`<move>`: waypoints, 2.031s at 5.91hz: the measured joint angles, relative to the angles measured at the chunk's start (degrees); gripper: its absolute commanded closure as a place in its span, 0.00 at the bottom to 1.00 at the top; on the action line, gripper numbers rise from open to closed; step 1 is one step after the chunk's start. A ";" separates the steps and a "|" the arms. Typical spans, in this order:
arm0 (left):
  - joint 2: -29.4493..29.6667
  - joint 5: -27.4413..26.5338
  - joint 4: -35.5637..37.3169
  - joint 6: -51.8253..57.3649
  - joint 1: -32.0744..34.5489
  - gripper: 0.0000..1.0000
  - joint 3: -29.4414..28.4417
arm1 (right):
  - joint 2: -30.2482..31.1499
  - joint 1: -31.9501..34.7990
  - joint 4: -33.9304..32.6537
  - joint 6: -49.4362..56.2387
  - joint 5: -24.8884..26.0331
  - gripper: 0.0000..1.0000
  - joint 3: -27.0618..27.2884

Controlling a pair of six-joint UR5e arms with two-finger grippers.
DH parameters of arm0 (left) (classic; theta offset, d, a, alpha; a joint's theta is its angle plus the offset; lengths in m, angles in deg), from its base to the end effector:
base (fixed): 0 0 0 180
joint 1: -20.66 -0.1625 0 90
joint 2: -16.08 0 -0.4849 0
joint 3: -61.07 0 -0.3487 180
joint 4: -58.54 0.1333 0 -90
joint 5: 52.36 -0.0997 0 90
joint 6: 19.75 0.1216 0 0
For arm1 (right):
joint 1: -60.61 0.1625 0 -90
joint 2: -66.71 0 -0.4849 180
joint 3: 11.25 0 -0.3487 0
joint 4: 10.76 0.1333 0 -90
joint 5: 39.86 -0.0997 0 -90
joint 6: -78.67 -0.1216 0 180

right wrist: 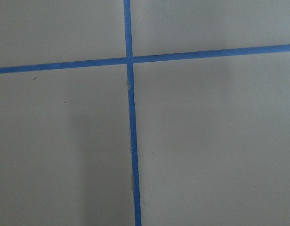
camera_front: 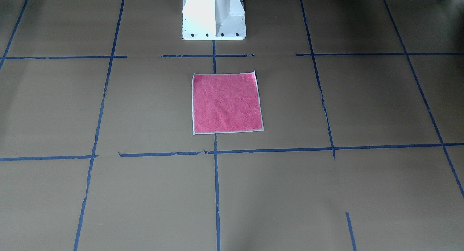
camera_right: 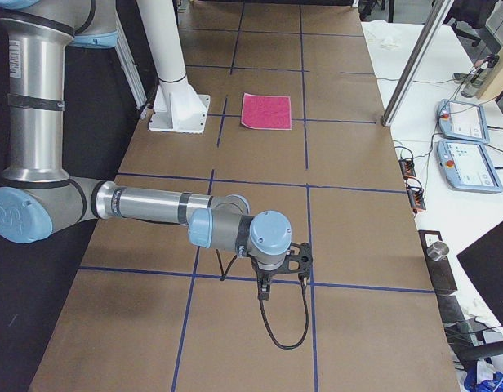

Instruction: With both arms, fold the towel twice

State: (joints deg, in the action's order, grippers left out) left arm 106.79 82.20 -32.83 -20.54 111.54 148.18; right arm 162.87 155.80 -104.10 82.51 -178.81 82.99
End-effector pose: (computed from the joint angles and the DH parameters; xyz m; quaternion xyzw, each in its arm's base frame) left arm -0.0549 -0.4521 0.7487 -0.0062 0.3791 -0.0162 0.9252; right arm 0.0766 -0.3831 0.7449 -0.0091 -0.4159 0.0297 0.9089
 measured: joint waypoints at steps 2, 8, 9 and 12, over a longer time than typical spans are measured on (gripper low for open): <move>-0.01 0.00 0.04 0.00 0.00 0.00 -0.01 | 0.00 0.00 0.43 0.23 -0.04 0.00 0.34; 0.01 0.09 -0.06 0.00 -0.09 0.00 0.01 | -0.09 -0.02 0.70 -0.05 0.00 0.00 0.34; 0.08 0.12 -0.10 0.00 -0.09 0.00 0.15 | -0.19 -0.06 0.70 -0.08 0.03 0.00 0.33; 0.98 -0.02 -0.60 -3.36 -5.81 0.00 6.38 | -1.02 -1.00 0.76 -0.16 0.08 0.00 0.50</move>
State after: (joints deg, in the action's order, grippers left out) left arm 107.78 82.18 -33.43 -23.90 105.74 154.56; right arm 161.85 154.79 -103.34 82.35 -178.74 83.48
